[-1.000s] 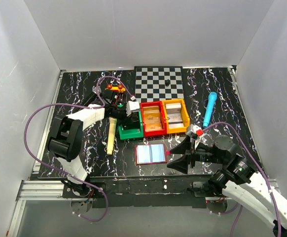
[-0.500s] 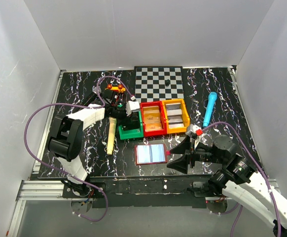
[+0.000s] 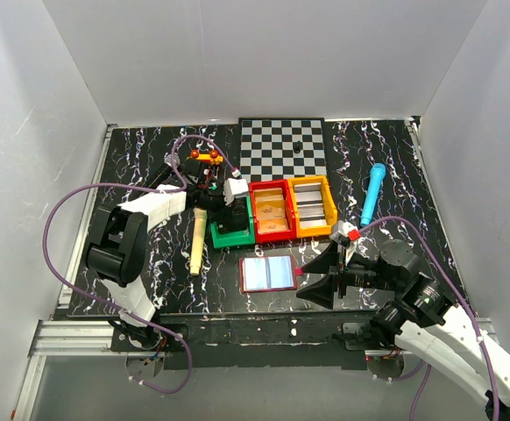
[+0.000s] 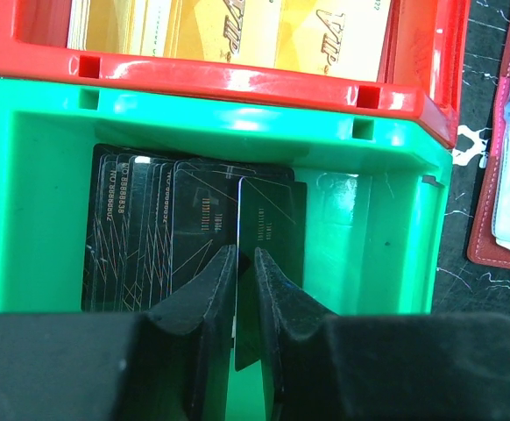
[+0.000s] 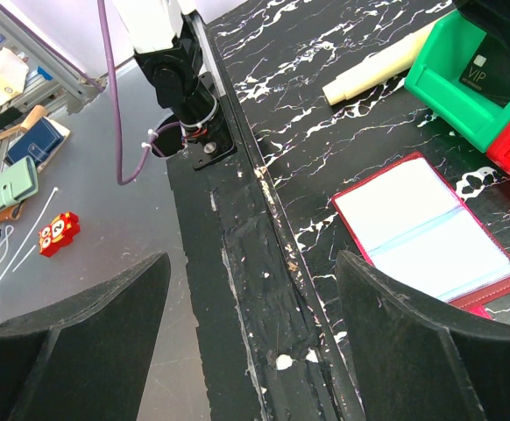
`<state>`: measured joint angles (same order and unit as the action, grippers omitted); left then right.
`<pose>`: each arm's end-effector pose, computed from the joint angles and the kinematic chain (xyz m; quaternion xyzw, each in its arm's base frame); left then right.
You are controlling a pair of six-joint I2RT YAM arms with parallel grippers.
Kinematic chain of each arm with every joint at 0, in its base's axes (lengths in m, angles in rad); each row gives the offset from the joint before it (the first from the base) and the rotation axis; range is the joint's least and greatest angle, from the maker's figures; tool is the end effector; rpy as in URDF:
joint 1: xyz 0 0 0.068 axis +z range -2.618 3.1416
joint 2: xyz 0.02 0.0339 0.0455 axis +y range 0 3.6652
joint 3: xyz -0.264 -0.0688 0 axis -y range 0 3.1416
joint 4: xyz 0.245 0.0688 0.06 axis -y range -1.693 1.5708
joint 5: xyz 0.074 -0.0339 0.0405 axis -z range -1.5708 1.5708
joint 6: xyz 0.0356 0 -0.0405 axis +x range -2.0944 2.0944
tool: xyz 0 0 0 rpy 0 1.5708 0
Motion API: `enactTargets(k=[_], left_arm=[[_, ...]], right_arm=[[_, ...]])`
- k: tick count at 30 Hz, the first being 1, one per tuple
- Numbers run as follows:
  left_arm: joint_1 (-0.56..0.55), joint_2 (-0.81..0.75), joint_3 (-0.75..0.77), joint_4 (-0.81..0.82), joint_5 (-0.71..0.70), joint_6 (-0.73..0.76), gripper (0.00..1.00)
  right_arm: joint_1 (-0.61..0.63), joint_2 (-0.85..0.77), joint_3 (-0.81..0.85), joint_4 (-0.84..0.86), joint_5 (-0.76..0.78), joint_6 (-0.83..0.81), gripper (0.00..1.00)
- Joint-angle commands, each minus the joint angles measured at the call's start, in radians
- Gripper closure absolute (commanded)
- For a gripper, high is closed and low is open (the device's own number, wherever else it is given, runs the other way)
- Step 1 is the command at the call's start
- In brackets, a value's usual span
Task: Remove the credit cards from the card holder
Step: Place the credit card in the storage box.
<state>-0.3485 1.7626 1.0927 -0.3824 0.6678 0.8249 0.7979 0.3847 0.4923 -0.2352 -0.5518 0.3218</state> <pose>0.3216 -0.1403 0.1790 0.5755 0.7140 -0.2507 0.3101 0.0676 0.0960 0.2853 -0.3452 0.6596 0.5108 0.4300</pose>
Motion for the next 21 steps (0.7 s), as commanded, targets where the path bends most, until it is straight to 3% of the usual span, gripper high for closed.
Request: enactTargets(k=[1, 12, 18, 19, 20, 21], left_arm=[[0.006, -0.015, 0.004, 0.019, -0.005, -0.01, 0.84], [0.006, -0.069, 0.033, 0.034, -0.043, -0.061, 0.81], [0.005, -0.199, 0.087, 0.111, -0.187, -0.278, 0.77], [0.005, -0.224, 0.087, 0.132, -0.239, -0.344, 0.72], [0.005, -0.248, 0.084, 0.146, -0.301, -0.413, 0.03], [0.005, -0.271, 0.091, 0.136, -0.363, -0.532, 0.02]], right_arm=[[-0.005, -0.007, 0.019, 0.036, 0.007, -0.006, 0.15], [-0.005, -0.006, 0.019, 0.034, 0.007, -0.004, 0.15], [-0.005, 0.009, 0.02, 0.037, 0.053, 0.011, 0.14], [-0.005, 0.013, 0.022, 0.033, 0.075, 0.017, 0.14], [-0.005, 0.011, 0.026, 0.024, 0.114, 0.023, 0.14], [-0.005, 0.01, 0.031, 0.013, 0.163, 0.029, 0.14]])
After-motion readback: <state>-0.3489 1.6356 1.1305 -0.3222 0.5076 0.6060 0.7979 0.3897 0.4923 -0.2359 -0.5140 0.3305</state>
